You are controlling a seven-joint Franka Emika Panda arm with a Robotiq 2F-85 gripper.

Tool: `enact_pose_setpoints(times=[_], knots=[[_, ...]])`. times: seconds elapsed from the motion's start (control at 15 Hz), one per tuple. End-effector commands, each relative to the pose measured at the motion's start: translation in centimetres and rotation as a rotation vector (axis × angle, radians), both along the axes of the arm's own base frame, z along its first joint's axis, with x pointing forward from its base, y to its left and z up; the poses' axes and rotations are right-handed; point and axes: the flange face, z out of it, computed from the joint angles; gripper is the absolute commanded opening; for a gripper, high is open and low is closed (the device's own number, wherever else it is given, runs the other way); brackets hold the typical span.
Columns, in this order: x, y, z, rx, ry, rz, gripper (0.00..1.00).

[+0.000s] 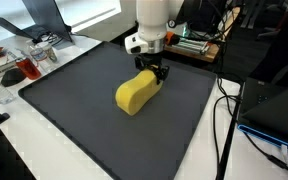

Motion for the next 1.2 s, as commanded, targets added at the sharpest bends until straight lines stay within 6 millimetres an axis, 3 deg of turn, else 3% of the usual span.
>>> enact_pose_setpoints(times=[0.0,0.27,0.47,0.6,0.73,1.13], knots=[[0.3,0.0,-0.6,-0.011,-0.003,0.017,0.50],[-0.1,-0.6,0.8,-0.010,-0.009,0.017,0.25],[-0.3,-1.9,3.1,-0.007,-0.012,0.024,0.07],[-0.5,-3.1,5.2,0.002,-0.009,0.044,0.00],[-0.8,-4.5,8.1,0.006,-0.014,0.074,0.05],[-2.5,-9.5,17.1,-0.002,-0.004,0.130,0.04]])
